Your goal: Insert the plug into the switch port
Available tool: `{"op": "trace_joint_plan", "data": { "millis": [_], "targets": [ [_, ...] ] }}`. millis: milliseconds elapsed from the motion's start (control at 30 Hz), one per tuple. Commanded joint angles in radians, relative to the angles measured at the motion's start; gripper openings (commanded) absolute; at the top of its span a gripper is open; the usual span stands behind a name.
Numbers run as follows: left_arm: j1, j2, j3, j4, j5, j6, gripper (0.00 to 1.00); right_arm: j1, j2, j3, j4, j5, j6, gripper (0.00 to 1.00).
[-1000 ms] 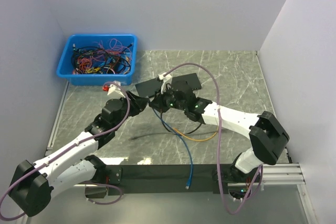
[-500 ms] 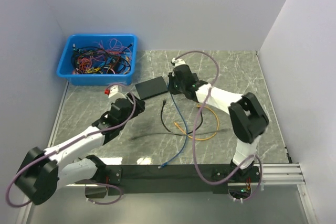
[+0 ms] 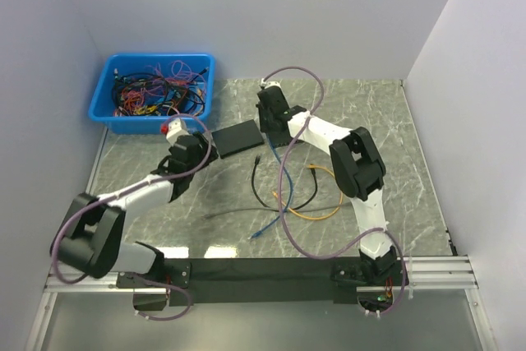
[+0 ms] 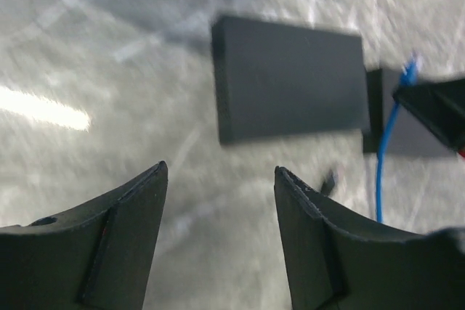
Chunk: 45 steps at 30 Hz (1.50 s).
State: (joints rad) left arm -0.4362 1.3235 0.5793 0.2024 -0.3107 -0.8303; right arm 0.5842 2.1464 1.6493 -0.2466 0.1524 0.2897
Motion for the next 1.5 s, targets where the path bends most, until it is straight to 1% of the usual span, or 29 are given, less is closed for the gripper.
{"op": "trace_joint_plan", "data": {
  "millis": [0,167,267,400,567,800,900,1000,1233,1333,1433,1467],
  "targets": [
    [0.059,0.074,0.074,0.095,0.082,0.042,0.65,-0.003,0.035,0.096,-0.059,0.052,-0.032,0.0],
    [0.085,0.187,0.116,0.161,0.146,0.036,0.6,-0.004,0.107,0.194,-0.12,0.087,-0.061,0.0],
    [0.086,0.25,0.129,0.207,0.16,0.023,0.59,-0.001,0.144,0.246,-0.154,0.098,-0.078,0.0],
    [0.09,0.328,0.152,0.224,0.162,0.019,0.57,0.0,0.187,0.303,-0.192,0.073,-0.092,0.0],
    [0.102,0.381,0.175,0.259,0.179,0.028,0.57,0.026,0.233,0.345,-0.221,0.075,-0.109,0.0],
    [0.108,0.431,0.195,0.281,0.209,0.026,0.55,0.069,0.256,0.371,-0.243,0.084,-0.126,0.0],
    [0.108,0.442,0.202,0.284,0.231,0.022,0.55,0.086,0.267,0.389,-0.264,0.079,-0.129,0.0],
    [0.108,0.445,0.195,0.298,0.265,0.008,0.54,0.103,0.254,0.371,-0.254,0.065,-0.132,0.0],
    [0.096,0.433,0.113,0.382,0.352,-0.081,0.5,0.169,0.211,0.317,-0.203,0.061,-0.129,0.0],
    [0.077,0.389,0.032,0.382,0.349,-0.113,0.49,0.212,0.194,0.276,-0.189,0.055,-0.115,0.0],
    [0.068,0.315,-0.048,0.361,0.354,-0.122,0.49,0.241,0.179,0.25,-0.181,0.055,-0.106,0.0],
    [0.068,0.266,-0.071,0.33,0.349,-0.125,0.49,0.261,0.175,0.224,-0.178,0.056,-0.098,0.0]
  ]
}}
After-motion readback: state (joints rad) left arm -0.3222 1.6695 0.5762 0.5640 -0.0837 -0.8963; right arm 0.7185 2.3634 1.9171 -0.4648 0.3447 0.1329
